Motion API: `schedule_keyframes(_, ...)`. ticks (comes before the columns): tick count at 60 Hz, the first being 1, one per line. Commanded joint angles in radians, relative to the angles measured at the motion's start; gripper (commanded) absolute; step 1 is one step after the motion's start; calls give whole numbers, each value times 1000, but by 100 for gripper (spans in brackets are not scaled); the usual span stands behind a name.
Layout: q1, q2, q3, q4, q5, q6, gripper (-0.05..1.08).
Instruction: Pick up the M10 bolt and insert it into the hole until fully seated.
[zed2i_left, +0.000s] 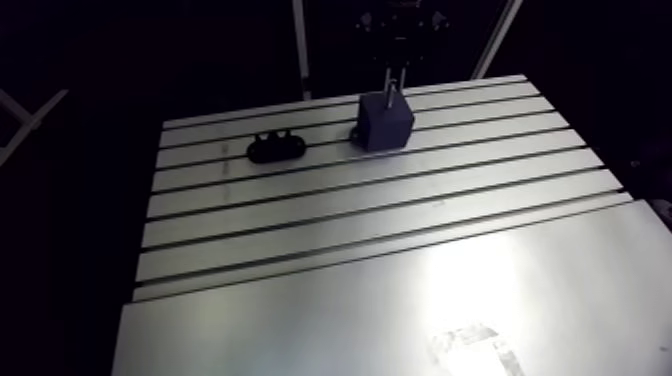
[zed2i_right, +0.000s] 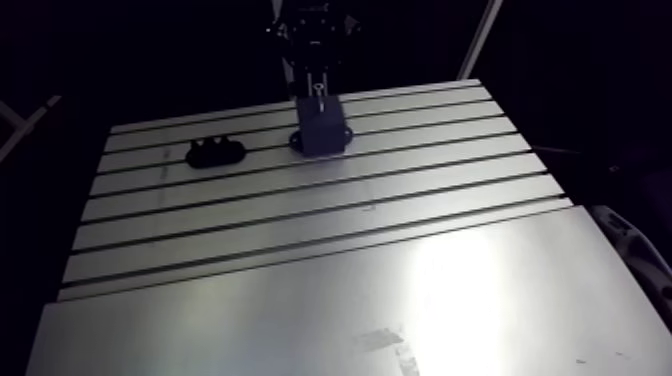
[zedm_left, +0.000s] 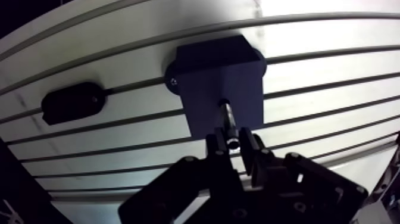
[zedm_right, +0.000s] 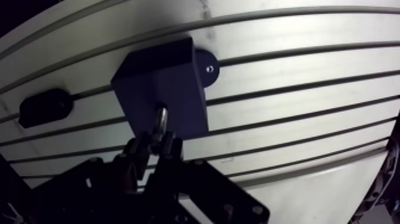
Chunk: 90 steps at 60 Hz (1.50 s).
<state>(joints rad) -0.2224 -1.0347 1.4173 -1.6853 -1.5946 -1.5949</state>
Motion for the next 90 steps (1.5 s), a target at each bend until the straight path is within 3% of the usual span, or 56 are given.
schedule_keyframes(1,0,0,-2,0,0,0,108)
schedule_keyframes(90,0,9,-10,2,2,-1,108)
